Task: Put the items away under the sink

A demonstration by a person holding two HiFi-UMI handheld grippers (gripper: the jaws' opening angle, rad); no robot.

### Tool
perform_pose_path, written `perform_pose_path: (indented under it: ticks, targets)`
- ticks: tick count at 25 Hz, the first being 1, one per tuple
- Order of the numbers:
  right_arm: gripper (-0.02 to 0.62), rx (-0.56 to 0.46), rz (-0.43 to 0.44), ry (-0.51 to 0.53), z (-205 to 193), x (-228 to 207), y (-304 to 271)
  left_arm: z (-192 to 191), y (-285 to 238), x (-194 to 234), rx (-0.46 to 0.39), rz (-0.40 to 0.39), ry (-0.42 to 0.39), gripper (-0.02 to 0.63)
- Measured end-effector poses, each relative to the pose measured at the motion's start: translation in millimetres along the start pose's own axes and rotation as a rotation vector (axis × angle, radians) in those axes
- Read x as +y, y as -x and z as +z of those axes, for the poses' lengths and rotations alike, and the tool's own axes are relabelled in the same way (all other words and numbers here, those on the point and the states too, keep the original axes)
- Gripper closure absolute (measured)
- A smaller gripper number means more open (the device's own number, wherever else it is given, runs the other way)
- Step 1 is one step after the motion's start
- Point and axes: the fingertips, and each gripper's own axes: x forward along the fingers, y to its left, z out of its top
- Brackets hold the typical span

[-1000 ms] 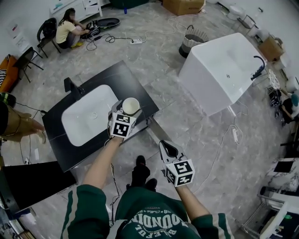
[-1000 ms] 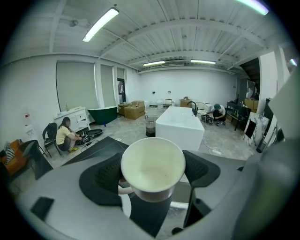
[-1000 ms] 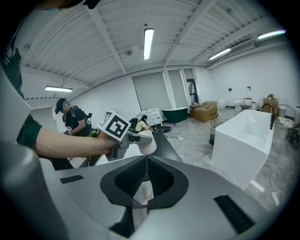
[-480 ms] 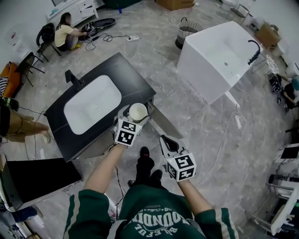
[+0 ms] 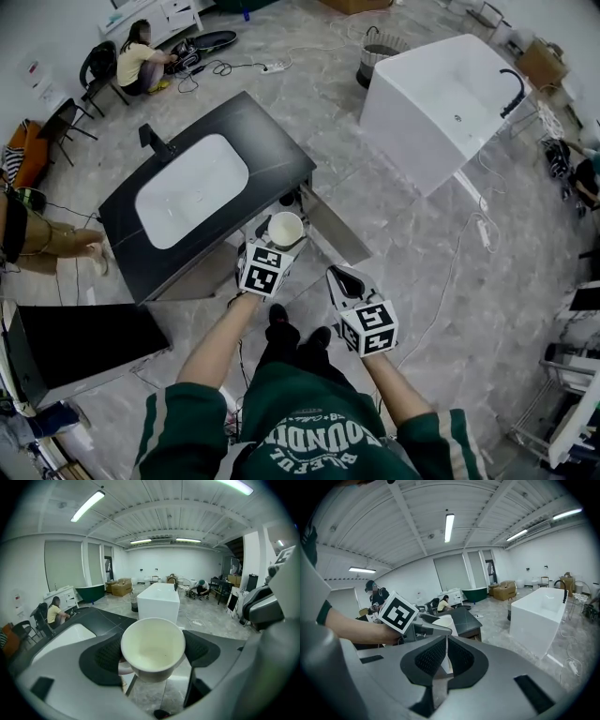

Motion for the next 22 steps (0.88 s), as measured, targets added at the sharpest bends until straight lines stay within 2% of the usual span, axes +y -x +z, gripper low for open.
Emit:
perform_pose_path:
  ticks: [6,16,22]
  targets:
    - [0.552,-0.010,-0.017,0.045,11,28,-3,-17,23,1,0.020,-0.041,-0.021,0.190]
    - [0.551,-0.081,-0.133,0.054,19,75,-20,-54,68,13,0.019,-0.130,-0.086,0.190]
    - [0.551,-0.095,-0.174,0.045,11,66,-30,-71,63,19,0.012,-0.158,-0.065,0.190]
